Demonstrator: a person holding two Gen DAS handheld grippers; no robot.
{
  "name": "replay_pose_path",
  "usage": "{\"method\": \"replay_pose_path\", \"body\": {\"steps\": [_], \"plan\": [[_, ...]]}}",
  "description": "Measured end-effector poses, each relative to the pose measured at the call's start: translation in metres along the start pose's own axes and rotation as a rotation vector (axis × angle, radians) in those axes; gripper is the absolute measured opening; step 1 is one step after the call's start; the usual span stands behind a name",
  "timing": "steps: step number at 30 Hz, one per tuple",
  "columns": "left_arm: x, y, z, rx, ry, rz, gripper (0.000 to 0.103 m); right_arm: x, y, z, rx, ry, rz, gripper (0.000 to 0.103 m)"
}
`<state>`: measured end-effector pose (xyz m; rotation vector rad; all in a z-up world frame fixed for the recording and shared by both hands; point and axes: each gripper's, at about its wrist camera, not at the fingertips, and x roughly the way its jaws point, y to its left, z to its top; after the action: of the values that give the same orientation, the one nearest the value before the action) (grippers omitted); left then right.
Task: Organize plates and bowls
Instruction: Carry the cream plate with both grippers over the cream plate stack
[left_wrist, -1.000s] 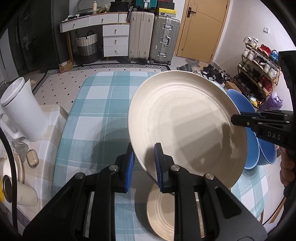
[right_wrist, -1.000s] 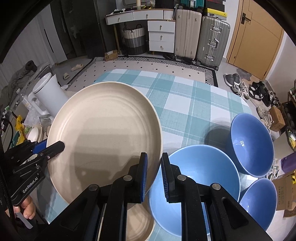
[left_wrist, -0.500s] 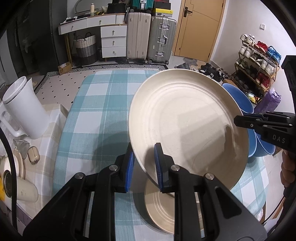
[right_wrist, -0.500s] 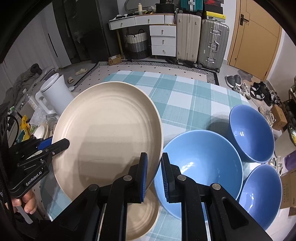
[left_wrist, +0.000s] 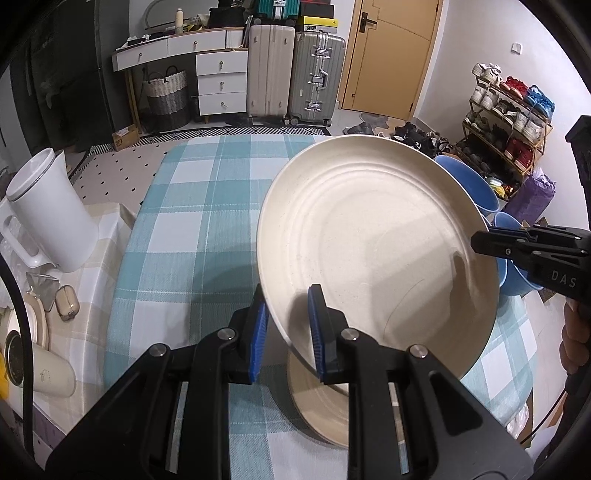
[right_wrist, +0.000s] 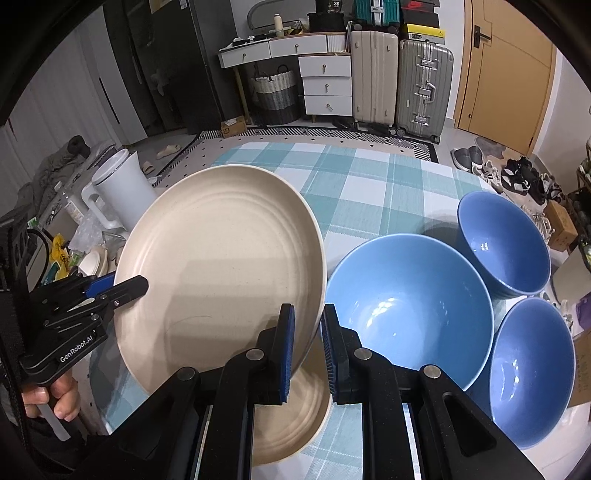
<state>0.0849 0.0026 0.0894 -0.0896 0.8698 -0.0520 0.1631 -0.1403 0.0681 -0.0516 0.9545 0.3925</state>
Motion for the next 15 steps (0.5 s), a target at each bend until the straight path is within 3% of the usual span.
{"method": "replay_pose_path", "body": {"steps": [15], "plan": [[-0.004,0.008,-0.033,-0.015,0.029,-0.027,0.017,-0.001,0.004,-0.031,0.026,-0.006,0.050,0.016]]}}
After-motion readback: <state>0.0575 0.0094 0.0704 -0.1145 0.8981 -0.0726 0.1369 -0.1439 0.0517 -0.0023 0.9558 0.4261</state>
